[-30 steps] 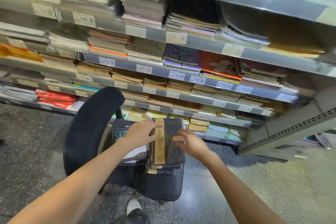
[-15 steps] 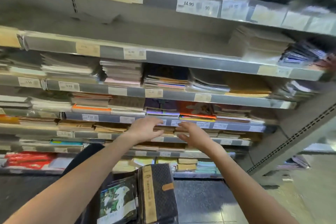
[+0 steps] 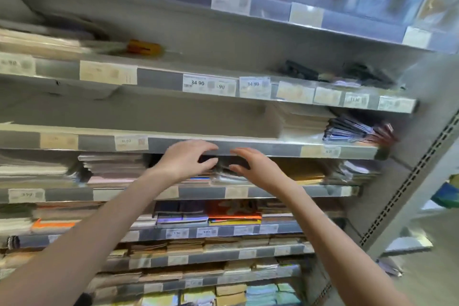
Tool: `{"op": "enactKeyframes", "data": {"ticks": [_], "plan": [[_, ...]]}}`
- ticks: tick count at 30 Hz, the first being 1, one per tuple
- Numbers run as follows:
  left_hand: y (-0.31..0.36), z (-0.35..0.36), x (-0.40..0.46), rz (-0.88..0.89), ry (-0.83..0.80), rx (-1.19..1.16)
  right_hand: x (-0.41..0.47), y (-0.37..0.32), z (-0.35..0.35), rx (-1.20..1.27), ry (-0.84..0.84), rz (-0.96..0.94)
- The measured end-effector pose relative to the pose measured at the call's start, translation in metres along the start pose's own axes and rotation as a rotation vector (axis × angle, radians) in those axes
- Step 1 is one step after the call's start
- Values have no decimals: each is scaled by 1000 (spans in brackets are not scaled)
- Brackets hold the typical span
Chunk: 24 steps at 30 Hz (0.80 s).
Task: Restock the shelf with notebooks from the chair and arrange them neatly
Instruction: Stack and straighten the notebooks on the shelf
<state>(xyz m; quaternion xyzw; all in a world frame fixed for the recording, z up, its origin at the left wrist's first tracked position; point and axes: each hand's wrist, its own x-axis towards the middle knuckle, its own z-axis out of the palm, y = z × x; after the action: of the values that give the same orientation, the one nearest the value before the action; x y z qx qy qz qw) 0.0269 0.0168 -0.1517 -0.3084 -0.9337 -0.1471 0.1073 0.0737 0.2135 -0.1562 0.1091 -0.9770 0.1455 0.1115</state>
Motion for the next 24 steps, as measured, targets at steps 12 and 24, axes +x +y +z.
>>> {"op": "enactKeyframes", "data": {"ticks": [12,24], "plan": [[73,-99,132,113,219,108,59,86,-151,-83,266,-46],[145,-80,257,110,97,-20,104,245,-243,-147,323,186]]}}
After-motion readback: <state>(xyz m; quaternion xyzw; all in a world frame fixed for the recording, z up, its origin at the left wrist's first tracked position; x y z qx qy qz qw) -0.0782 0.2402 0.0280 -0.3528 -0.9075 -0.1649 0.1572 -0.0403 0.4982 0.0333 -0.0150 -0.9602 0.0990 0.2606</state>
